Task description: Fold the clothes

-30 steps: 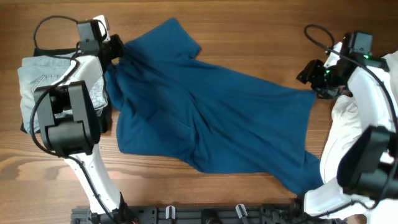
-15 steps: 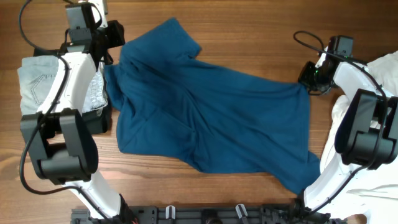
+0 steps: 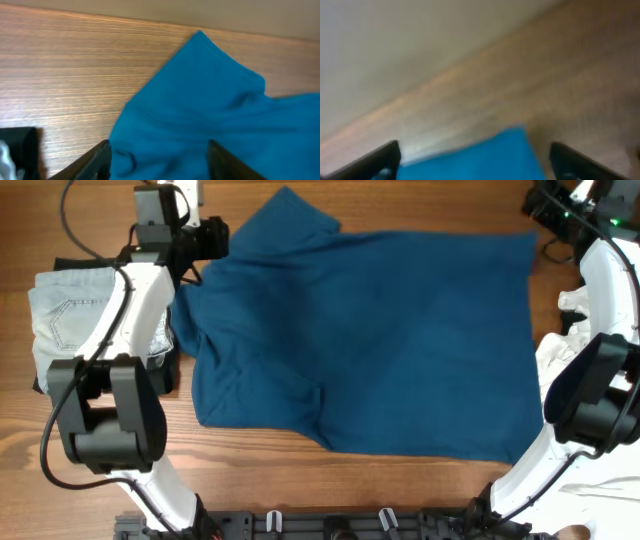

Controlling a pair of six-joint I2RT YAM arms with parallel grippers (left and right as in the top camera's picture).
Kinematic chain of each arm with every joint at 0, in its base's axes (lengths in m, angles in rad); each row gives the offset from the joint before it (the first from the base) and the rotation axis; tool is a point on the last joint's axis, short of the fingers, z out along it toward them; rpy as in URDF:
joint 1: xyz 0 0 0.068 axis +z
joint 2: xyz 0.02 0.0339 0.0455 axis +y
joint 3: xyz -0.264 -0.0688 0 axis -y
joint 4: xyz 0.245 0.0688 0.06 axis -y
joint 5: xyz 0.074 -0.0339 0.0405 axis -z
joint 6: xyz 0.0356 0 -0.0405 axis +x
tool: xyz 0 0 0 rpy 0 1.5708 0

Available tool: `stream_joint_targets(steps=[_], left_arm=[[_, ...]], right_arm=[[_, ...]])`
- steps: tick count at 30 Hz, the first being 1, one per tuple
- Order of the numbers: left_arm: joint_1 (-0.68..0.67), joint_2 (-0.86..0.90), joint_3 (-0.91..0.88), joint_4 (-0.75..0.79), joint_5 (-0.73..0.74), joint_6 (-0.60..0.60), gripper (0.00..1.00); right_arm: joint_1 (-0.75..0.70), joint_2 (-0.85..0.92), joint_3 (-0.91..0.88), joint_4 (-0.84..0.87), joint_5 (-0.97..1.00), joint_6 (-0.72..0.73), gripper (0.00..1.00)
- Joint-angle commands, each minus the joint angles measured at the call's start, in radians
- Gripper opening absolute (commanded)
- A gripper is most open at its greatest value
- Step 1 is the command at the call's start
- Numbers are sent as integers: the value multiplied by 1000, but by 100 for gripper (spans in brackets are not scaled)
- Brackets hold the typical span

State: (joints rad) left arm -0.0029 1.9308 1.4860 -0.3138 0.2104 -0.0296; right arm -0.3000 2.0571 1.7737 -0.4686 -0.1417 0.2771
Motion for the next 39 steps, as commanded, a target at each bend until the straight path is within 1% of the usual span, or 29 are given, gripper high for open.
stream_joint_targets(steps=[1, 4, 6, 8, 9, 10, 11, 14, 16, 19, 20, 23, 25, 27, 30, 34, 37, 39], left_arm=[[-46, 5, 6, -2, 6, 77, 66], [-75, 37, 6, 0, 5, 138, 61], [-87, 71, 6, 22, 5, 139, 58], [-95, 123, 6, 93, 5, 139, 51], [-96, 152, 6, 132, 5, 139, 48], [-97, 184, 6, 182, 6, 138, 43], [-97, 211, 6, 220, 6, 137, 37], [-97, 291, 6, 307, 5, 122, 31], [-97, 338, 6, 342, 5, 122, 30], [-94, 382, 6, 357, -13, 123, 25], [-92, 394, 6, 356, -26, 123, 20], [-70, 436, 6, 353, -101, 122, 14], [-45, 461, 6, 372, -118, 118, 13], [3, 488, 6, 406, -161, 43, 13], [77, 489, 11, 436, -149, -52, 12], [127, 484, 72, 374, -70, -55, 11], [136, 460, 131, 307, -66, -53, 11], [136, 433, 153, 284, -64, -54, 12]], right_arm=[[2, -27, 8, -120, -28, -19, 100], [2, -57, 8, -224, -122, -20, 99], [4, -82, 8, -275, -220, -32, 95], [16, -114, 8, -333, -312, -43, 88], [26, -127, 8, -359, -330, -47, 88], [43, -146, 8, -394, -338, -63, 86], [59, -159, 8, -423, -336, -73, 84], [119, -204, 8, -503, -329, -105, 83], [161, -230, 8, -542, -325, -120, 83], [213, -249, 8, -560, -322, -117, 83], [224, -249, 8, -563, -322, -117, 83], [250, -249, 4, -573, -309, -90, 82], [266, -249, 4, -579, -283, -90, 82], [280, -249, 4, -601, -254, -91, 82], [295, -249, 3, -652, -195, -90, 82], [304, -249, 2, -661, -168, -70, 82], [304, -248, 0, -662, -127, -56, 83], [304, -248, 0, -671, -87, -36, 87]])
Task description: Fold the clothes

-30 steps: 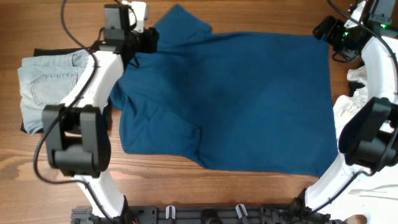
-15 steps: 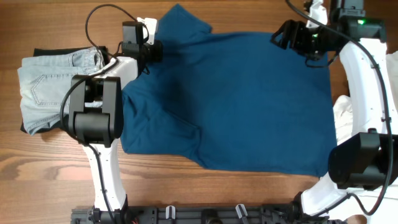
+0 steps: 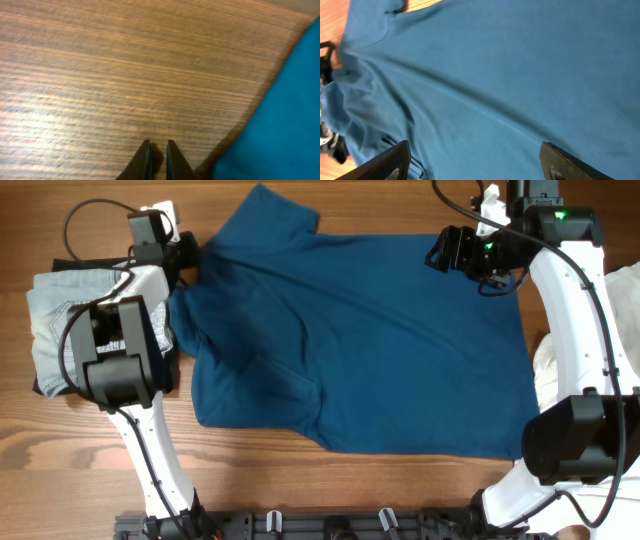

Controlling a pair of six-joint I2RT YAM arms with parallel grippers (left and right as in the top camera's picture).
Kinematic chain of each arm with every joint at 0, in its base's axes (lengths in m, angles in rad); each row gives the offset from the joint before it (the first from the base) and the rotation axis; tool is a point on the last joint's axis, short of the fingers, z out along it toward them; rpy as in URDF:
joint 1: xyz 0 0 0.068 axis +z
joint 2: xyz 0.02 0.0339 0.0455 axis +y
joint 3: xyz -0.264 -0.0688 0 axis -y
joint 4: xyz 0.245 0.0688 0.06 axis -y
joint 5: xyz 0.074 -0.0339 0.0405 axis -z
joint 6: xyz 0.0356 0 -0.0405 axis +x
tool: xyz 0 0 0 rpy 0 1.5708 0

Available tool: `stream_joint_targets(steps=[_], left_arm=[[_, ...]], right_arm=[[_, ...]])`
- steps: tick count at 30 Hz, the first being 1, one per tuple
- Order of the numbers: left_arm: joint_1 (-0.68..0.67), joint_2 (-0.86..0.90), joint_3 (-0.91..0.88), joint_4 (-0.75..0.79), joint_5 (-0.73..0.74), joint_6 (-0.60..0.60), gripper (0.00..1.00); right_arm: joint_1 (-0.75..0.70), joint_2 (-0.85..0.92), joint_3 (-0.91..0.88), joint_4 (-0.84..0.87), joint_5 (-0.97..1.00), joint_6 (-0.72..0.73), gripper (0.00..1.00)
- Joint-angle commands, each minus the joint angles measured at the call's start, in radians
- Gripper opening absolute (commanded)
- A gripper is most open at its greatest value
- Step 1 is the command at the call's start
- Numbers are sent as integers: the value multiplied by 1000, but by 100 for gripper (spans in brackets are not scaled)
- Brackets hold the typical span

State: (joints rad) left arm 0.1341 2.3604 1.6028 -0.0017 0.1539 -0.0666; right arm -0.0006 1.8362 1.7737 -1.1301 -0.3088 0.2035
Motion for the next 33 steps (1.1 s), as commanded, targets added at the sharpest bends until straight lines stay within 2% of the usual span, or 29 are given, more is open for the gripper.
stream_joint_targets(steps=[1, 2, 4, 8, 10, 14, 16, 17, 19, 22, 23, 24, 25, 30, 33], left_arm=[[-1, -23, 40, -30, -5, -16, 19], [-1, -53, 40, -39, 3, -16, 25], [-1, -135, 40, -89, 52, -16, 44], [-1, -286, 40, -291, 89, -16, 54], [-1, -340, 40, -409, 89, -15, 55], [-12, -365, 39, -608, 147, 68, 48], [-30, -346, 32, -753, 175, 90, 32], [-40, -335, 32, -807, 175, 90, 28], [-63, -325, 32, -931, 176, 107, 28], [-95, -326, 32, -1079, 178, 138, 36], [-101, -326, 32, -1110, 179, 138, 33], [-108, -326, 32, -1160, 182, 136, 25], [-113, -329, 32, -1196, 187, 134, 23], [-150, -388, 32, -1372, 182, 133, 19], [-190, -437, 17, -1410, 68, 43, 18]], right_arm=[[4, -27, -2, -15, 120, 54, 89], [4, -27, -2, -20, 159, 76, 90], [3, -26, -6, -18, 174, 88, 91], [3, -26, -11, -16, 144, 89, 91], [3, -26, -11, -16, 144, 89, 91], [3, -26, -11, -24, 144, 89, 91], [3, -26, -11, -28, 144, 90, 91], [3, -26, -12, -31, 144, 89, 91], [3, -26, -12, -34, 145, 89, 92], [3, -26, -12, -35, 145, 90, 93], [3, -26, -12, -35, 145, 93, 94], [3, -26, -13, -35, 145, 96, 94], [3, -26, -13, -36, 144, 100, 94], [3, -26, -13, -70, 145, 115, 95], [3, -26, -14, -128, 164, 168, 95]])
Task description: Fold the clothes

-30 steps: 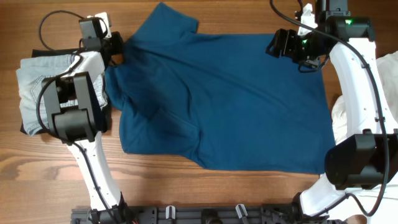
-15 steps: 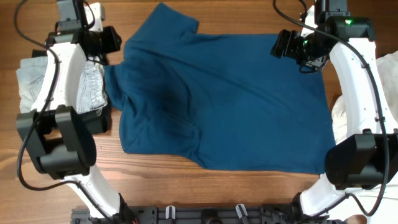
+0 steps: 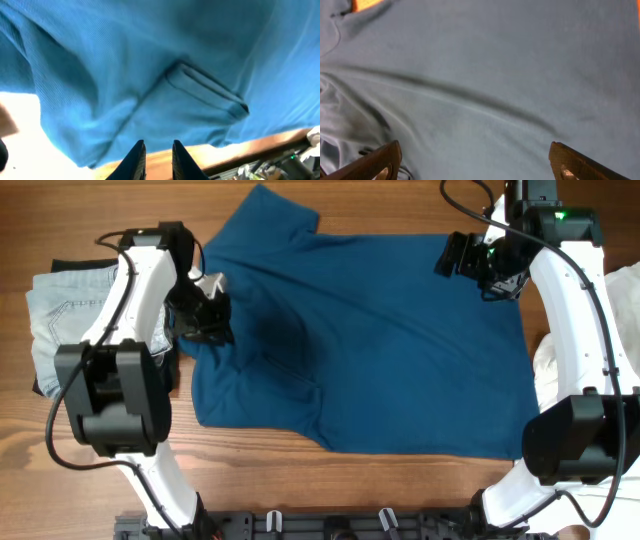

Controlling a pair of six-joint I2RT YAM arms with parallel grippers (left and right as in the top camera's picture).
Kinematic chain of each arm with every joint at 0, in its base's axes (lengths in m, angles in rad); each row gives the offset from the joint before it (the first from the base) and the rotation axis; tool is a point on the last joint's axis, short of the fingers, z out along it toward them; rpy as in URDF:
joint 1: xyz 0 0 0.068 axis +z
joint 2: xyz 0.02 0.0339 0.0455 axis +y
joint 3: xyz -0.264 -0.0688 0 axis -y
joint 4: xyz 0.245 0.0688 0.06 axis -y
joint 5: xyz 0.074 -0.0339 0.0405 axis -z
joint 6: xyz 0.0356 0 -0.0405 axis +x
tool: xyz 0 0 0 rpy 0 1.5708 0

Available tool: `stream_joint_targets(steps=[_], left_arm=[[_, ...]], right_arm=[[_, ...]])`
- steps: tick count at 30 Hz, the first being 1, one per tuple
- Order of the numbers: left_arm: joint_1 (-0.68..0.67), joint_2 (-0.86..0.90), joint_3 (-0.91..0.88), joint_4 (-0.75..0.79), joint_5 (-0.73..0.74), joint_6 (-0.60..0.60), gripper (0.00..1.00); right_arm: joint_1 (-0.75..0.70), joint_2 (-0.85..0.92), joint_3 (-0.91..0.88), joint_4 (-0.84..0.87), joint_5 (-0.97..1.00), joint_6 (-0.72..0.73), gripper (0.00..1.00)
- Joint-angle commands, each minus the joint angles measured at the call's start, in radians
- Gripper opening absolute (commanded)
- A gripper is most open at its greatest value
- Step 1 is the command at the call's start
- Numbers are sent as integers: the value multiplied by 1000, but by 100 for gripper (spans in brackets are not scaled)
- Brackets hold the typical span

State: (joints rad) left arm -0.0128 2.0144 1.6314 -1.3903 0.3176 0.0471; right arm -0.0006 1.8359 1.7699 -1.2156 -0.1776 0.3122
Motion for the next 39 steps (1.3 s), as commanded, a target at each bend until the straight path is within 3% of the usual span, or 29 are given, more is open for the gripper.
stream_joint_targets(steps=[1, 3, 4, 6, 13, 18, 20, 22, 23, 24, 27, 30, 36, 39], left_arm=[[-51, -105, -23, -21, -123, -92, 17], [-72, -155, -76, -13, -151, -135, 21], [-83, -184, -124, 16, -151, -138, 30], [-94, -203, -208, 79, -151, -150, 39], [-57, -200, -512, 312, -155, -331, 51], [26, -200, -632, 400, -155, -378, 57], [55, -200, -668, 414, -156, -377, 56], [78, -200, -699, 420, -156, -377, 46], [91, -200, -713, 422, -167, -378, 16], [108, -200, -719, 418, -175, -383, 4], [178, -210, -719, 414, -212, -400, 4], [330, -253, -719, 394, -234, -391, 4], [499, -350, -719, 386, -175, -339, 4], [486, -369, -719, 385, -157, -321, 19]], right_arm=[[3, -25, -12, -53, 33, 58, 95], [-2, -25, -31, -60, 33, 56, 96], [-10, -25, -56, -44, 33, 56, 97], [-21, -25, -94, -12, 32, 57, 98], [-27, -25, -208, 84, 21, 56, 98], [-27, -25, -217, 101, 22, 54, 98], [-27, -25, -217, 101, 25, 54, 98], [-27, -25, -217, 103, 32, 53, 99], [-27, -25, -217, 105, 33, 54, 98], [-27, -25, -217, 108, 34, 53, 99], [-27, -25, -217, 108, 37, 53, 99], [-27, -25, -220, 112, 79, 55, 100], [-27, -24, -224, 153, 78, 67, 99], [-28, -16, -224, 183, 84, 72, 100]])
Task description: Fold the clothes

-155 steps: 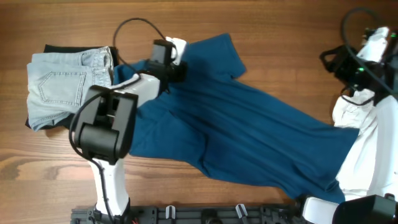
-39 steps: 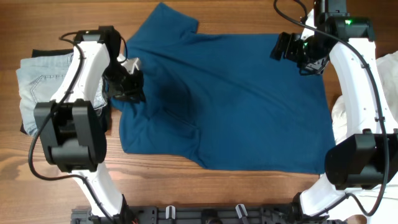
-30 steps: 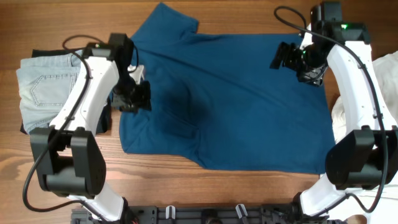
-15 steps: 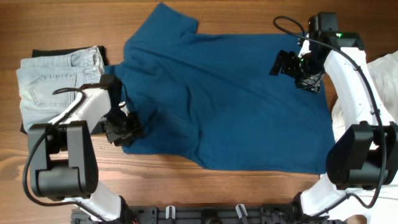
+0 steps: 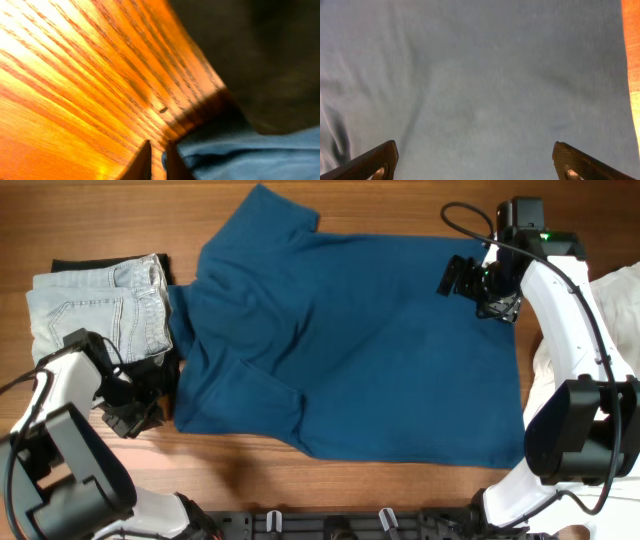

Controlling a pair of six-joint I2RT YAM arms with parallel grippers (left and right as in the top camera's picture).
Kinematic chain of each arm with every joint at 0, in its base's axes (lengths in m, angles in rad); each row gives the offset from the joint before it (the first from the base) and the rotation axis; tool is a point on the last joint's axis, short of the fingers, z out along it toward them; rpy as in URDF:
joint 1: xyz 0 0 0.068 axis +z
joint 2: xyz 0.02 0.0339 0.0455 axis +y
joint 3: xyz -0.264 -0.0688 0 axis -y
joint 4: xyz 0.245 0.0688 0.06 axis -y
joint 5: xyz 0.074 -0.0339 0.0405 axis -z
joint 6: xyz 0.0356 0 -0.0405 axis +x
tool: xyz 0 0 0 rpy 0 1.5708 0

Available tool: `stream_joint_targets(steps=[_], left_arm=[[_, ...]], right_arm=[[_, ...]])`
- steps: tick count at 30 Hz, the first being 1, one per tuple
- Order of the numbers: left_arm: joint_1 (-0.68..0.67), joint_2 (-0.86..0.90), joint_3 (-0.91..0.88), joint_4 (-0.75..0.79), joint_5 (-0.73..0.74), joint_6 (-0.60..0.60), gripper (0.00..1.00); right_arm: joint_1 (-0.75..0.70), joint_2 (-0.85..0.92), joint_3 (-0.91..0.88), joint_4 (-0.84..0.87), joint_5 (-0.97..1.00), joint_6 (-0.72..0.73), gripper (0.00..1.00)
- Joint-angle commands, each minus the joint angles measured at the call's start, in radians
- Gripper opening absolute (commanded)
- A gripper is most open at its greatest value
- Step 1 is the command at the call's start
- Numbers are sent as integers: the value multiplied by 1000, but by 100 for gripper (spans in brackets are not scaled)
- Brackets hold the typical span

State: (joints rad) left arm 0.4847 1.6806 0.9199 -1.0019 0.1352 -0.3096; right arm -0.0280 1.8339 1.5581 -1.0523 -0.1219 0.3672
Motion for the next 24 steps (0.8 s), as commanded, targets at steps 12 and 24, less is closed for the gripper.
stream_joint_targets(steps=[12, 24], left_arm=[[-262, -189, 107, 4, 111, 127, 34], [-523, -253, 128, 180, 111, 149, 49]], right_arm=[[-199, 286, -12, 436, 92, -43, 90], [-278, 493, -12, 811, -233, -213, 84]])
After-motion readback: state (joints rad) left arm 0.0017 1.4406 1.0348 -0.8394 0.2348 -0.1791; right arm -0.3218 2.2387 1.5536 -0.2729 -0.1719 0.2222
